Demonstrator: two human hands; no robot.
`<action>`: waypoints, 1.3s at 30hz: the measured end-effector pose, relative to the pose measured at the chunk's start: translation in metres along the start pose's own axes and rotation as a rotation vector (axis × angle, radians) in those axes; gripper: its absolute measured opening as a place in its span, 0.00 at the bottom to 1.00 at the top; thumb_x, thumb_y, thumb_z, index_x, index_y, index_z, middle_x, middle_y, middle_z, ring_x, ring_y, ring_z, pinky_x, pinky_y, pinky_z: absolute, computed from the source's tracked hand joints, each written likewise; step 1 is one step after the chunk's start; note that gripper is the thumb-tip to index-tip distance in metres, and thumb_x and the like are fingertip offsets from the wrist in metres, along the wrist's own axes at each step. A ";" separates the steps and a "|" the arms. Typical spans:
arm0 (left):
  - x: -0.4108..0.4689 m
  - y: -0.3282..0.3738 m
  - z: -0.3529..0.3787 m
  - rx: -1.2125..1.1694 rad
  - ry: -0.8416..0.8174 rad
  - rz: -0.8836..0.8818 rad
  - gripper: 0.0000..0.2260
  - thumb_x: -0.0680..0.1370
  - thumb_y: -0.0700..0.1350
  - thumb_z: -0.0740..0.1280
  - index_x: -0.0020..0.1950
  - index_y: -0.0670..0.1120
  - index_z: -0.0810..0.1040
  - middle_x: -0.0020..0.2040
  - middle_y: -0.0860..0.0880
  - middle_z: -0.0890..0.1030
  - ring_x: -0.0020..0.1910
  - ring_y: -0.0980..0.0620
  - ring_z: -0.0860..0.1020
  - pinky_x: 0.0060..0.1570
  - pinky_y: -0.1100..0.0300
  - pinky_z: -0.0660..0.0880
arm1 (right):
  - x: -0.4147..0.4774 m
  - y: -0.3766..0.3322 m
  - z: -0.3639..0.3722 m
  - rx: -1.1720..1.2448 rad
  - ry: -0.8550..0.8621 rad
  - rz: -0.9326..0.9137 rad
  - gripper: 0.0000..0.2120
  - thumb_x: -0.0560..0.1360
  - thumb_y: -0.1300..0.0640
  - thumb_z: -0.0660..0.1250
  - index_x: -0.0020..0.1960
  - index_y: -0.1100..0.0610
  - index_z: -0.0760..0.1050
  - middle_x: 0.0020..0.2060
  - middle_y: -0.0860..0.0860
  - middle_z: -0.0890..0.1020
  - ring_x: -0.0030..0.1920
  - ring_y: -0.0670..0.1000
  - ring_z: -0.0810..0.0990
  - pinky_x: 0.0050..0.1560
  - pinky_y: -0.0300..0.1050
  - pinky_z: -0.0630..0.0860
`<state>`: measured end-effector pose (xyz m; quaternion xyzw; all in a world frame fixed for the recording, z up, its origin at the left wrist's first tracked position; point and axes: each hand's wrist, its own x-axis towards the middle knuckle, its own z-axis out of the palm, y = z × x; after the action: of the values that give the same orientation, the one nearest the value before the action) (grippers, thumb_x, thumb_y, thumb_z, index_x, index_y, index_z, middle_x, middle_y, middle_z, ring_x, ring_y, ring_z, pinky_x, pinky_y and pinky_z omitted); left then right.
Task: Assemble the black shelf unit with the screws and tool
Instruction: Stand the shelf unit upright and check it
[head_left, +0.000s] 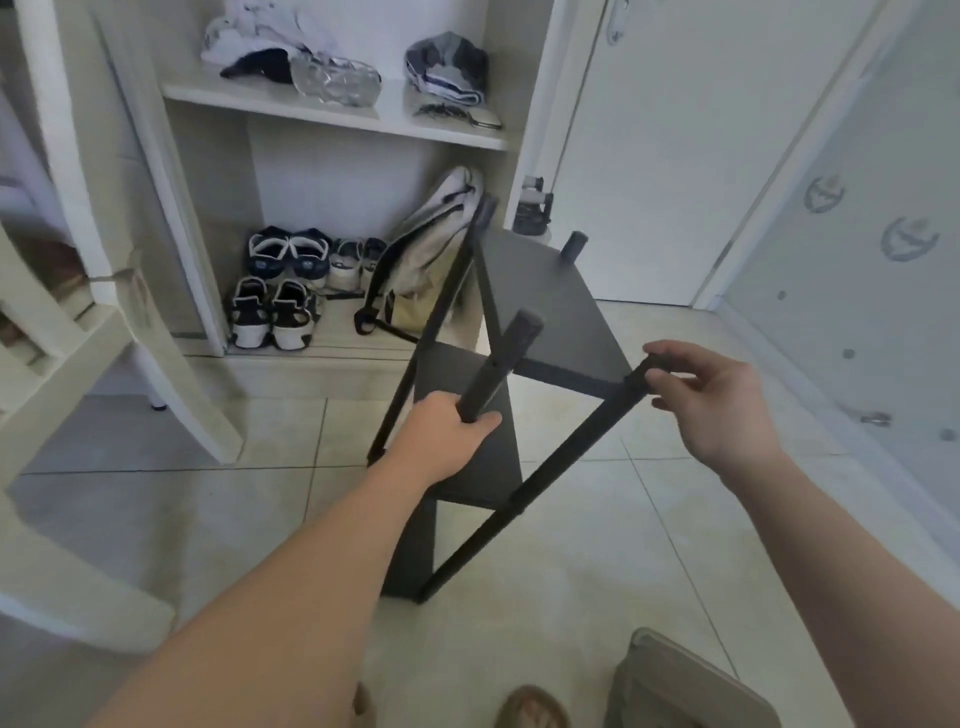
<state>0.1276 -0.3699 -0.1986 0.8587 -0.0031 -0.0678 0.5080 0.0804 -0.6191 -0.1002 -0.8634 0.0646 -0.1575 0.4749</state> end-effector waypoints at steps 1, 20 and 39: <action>0.003 0.005 0.010 0.054 -0.019 0.026 0.17 0.78 0.58 0.69 0.33 0.53 0.70 0.22 0.59 0.71 0.25 0.59 0.72 0.28 0.64 0.64 | -0.001 0.014 -0.008 0.020 0.029 0.048 0.13 0.79 0.64 0.68 0.56 0.49 0.81 0.51 0.50 0.85 0.46 0.51 0.85 0.55 0.49 0.81; 0.070 -0.086 0.108 0.657 -0.527 0.209 0.21 0.74 0.74 0.60 0.42 0.57 0.72 0.36 0.54 0.77 0.34 0.55 0.77 0.29 0.61 0.66 | 0.005 0.262 0.083 0.174 0.015 0.889 0.05 0.76 0.69 0.71 0.51 0.65 0.79 0.43 0.62 0.82 0.40 0.58 0.84 0.37 0.40 0.81; 0.096 -0.187 0.176 0.950 -0.547 0.111 0.23 0.77 0.71 0.58 0.39 0.52 0.67 0.39 0.50 0.76 0.37 0.48 0.75 0.29 0.56 0.63 | -0.032 0.354 0.159 0.230 -0.329 1.001 0.19 0.78 0.70 0.66 0.68 0.64 0.75 0.58 0.55 0.80 0.59 0.56 0.81 0.61 0.48 0.78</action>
<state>0.1896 -0.4401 -0.4563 0.9432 -0.2105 -0.2527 0.0478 0.1163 -0.6751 -0.4841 -0.6827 0.3752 0.2191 0.5874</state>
